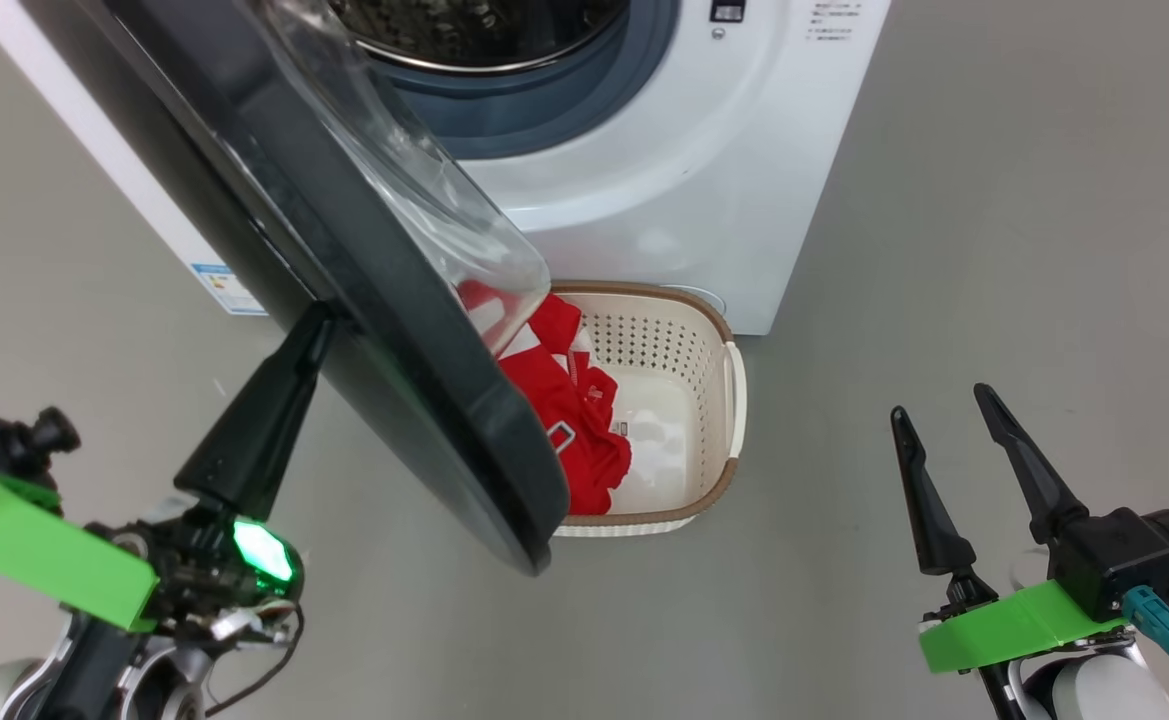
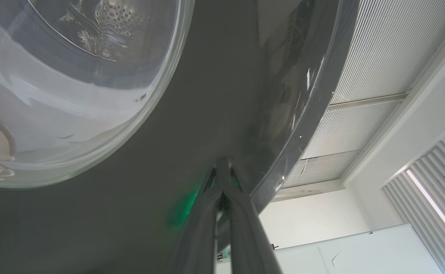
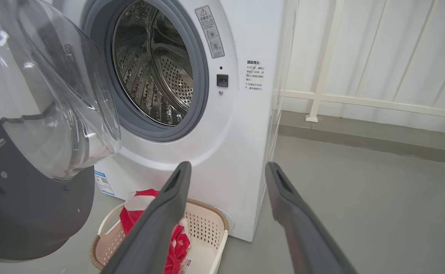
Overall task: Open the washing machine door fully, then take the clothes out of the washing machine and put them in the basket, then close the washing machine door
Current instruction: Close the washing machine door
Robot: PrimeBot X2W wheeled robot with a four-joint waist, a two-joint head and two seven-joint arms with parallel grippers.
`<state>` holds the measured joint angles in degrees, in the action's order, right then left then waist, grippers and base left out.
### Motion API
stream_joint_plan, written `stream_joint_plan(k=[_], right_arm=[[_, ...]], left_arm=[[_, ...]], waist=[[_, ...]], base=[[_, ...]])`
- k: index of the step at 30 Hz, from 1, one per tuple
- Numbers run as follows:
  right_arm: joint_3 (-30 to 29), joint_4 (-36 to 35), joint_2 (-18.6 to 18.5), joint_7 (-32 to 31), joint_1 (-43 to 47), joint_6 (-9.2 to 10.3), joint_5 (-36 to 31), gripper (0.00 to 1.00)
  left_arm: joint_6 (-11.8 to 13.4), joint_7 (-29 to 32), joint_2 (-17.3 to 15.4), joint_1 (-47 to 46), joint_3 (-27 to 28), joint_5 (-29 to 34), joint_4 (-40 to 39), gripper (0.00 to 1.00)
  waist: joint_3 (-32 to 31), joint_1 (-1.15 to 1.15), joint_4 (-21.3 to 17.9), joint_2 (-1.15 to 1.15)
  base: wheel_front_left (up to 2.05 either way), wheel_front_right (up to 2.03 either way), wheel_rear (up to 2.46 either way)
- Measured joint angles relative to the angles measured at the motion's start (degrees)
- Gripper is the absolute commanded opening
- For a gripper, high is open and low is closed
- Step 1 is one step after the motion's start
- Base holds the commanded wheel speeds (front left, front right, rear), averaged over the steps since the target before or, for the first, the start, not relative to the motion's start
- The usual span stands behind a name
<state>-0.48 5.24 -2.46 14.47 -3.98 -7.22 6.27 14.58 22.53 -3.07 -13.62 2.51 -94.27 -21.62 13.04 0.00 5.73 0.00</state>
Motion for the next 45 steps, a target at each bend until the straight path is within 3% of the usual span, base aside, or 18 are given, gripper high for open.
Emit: stream_joint_plan(k=[25,45], right_arm=[[0.67,-0.1,0.0,0.0,-1.31,0.0,0.79,1.0],[0.9,-0.77,0.01,0.0,-3.31,0.0,1.33,1.0]], left_arm=[[-1.1,-1.97,0.38,-8.12,-3.08,-0.08,8.13,0.0],[-4.6,-5.55,0.85,-18.24,-3.16,0.74,16.35,0.0]], waist=[[2.2,0.0,-5.17,0.0],[6.08,0.0,-9.94,0.0]], base=[[0.0,0.0,0.0],[0.0,0.0,0.0]])
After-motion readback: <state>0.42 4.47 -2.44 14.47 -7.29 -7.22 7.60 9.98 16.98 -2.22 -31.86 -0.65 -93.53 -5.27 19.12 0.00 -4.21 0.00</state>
